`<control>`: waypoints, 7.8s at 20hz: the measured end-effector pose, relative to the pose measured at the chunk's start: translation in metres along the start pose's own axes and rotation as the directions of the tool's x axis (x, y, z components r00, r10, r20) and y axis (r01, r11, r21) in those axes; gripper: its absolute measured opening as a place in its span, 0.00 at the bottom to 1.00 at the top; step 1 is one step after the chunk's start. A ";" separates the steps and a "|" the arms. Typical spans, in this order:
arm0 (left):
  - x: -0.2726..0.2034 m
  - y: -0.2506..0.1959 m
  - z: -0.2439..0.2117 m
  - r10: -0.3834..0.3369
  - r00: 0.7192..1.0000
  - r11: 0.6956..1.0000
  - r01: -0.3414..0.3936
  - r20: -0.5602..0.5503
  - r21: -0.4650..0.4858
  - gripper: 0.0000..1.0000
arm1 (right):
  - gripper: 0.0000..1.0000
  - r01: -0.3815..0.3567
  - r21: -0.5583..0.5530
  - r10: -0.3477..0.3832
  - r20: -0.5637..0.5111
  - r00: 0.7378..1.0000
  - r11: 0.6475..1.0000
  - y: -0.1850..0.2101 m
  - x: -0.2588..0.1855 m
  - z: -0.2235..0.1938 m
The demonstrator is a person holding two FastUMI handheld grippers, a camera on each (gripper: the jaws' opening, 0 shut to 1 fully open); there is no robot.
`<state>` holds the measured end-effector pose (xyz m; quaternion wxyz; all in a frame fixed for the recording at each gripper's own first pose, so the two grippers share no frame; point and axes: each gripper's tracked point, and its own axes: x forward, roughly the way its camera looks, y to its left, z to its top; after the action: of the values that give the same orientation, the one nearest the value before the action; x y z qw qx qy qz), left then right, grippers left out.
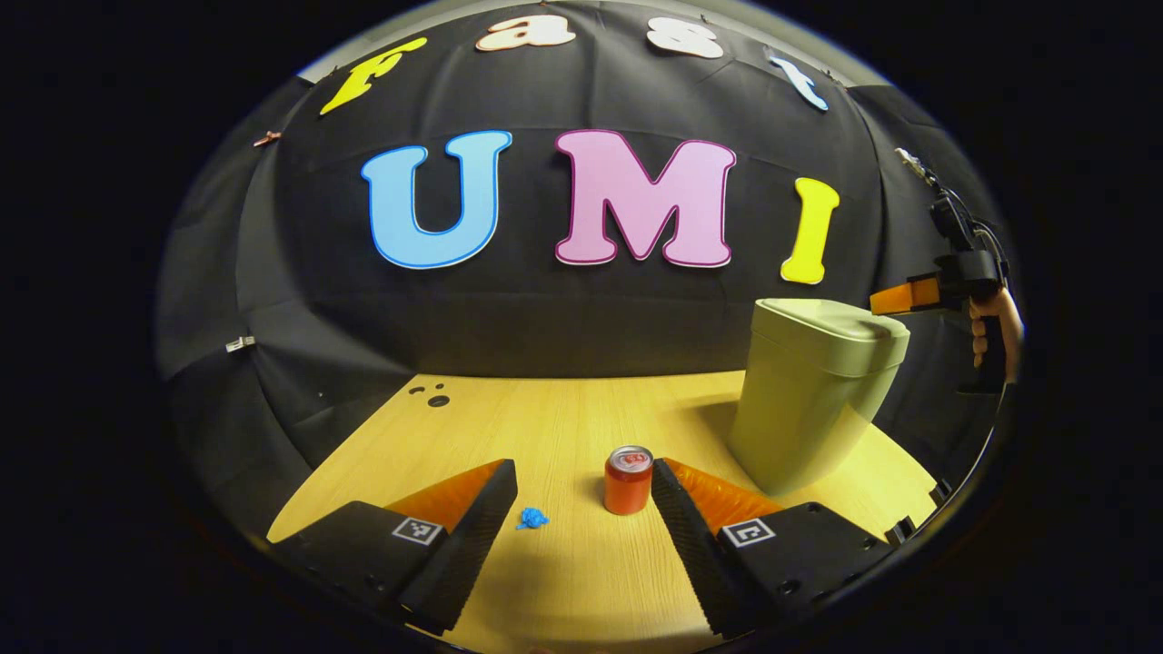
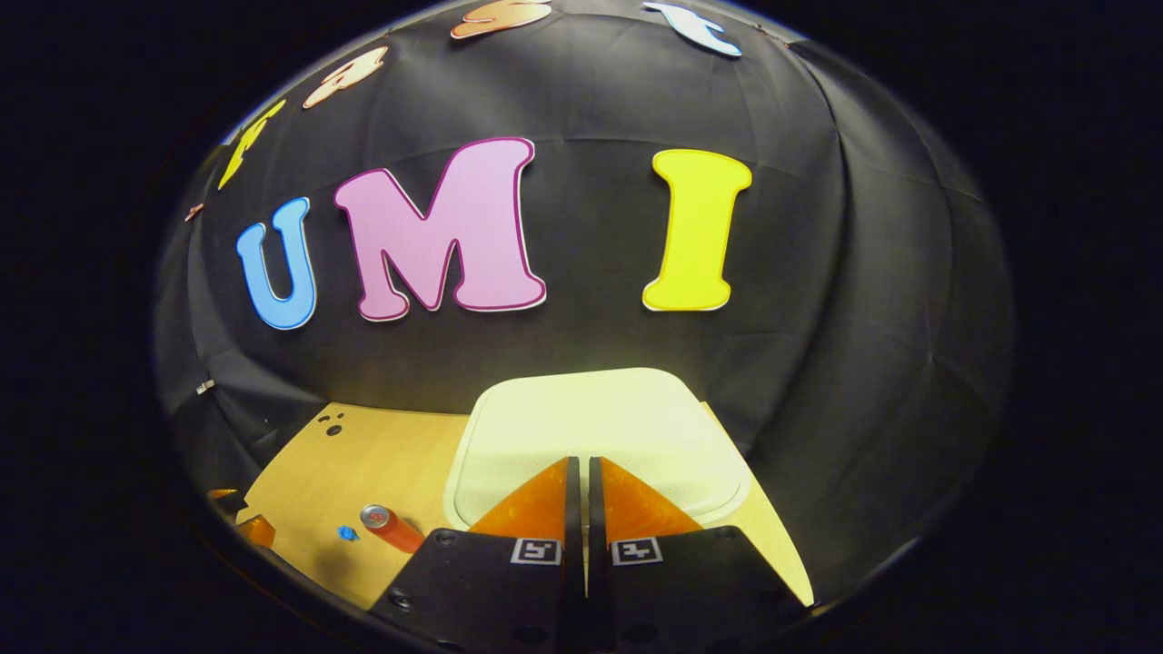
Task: Press the lid of the desktop garbage bin to open it, pick up the crumpled paper on the desktop and throw it into the bin, then pick up the pop can on the desktop and drop it into the bin, and finally close the garbage bin lid.
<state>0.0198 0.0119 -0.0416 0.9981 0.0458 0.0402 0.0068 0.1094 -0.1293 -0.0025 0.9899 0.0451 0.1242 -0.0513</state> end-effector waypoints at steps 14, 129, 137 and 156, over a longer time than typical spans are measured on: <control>0.009 0.008 -0.016 0.020 0.999 1.000 -0.020 -0.042 -0.015 0.96 | 0.06 -0.035 0.102 0.033 0.026 0.999 0.994 -0.003 0.005 -0.013; 0.099 -0.225 0.160 -0.501 0.861 0.865 0.495 0.085 0.081 0.30 | 0.98 -0.169 -0.081 0.160 -0.107 0.981 0.982 -0.005 -0.050 -0.145; 0.110 -0.314 0.141 -0.648 0.762 0.757 0.644 0.005 0.110 0.30 | 0.98 -0.153 -0.075 0.144 -0.111 0.983 0.985 -0.019 -0.057 -0.153; 0.112 -0.270 0.147 -0.548 0.833 0.833 0.537 0.075 0.130 0.98 | 0.98 -0.173 -0.068 0.164 -0.117 0.979 0.983 -0.007 -0.055 -0.152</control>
<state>0.1462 -0.2681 0.0709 0.9558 0.0847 -0.0026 -0.2814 0.0184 -0.1160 -0.1362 0.9832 0.0199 0.1767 0.0404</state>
